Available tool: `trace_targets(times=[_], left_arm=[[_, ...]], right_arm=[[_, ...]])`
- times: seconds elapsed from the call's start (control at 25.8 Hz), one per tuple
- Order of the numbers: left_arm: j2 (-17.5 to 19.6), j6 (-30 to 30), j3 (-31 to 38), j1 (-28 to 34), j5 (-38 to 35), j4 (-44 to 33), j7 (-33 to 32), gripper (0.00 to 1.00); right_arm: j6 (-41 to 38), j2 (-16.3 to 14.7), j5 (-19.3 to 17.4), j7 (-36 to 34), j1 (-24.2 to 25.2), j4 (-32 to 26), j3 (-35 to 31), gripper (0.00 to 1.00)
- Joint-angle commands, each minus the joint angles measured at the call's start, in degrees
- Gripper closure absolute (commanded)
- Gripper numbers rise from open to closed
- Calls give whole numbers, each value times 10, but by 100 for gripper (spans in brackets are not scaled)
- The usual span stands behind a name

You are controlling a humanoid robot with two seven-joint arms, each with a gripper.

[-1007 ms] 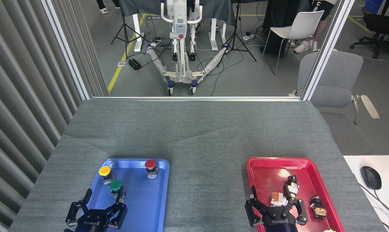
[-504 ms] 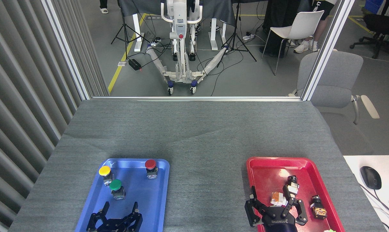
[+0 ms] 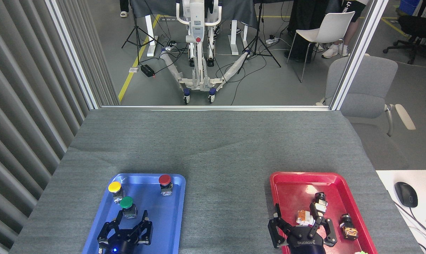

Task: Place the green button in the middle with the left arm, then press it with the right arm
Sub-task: 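Carry the green button off the tray toward the table middle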

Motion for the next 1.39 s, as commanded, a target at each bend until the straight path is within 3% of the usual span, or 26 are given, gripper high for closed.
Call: trace_targets(times=[0.0,0.27,0.7,0.97,1.36], left_arm=[[0,0,3,-11,0,14,1,21],[-10,0,10,-24,1,34,-5,47],[-15,1,23,-28,3,39,-4,45],[-15,17,35,-28,8,40,-4,33],[-17,16,31,-67,8,90,-3,39]], right_arm=[[0,0,0,0,0,0,0,0],[0,0,0,0,0,0,0,0],[0,-1,0,0,0,1,0,0],[0,-1,-1,0,0,1,0,0],[0,-1,0,0,0,1,0,0]])
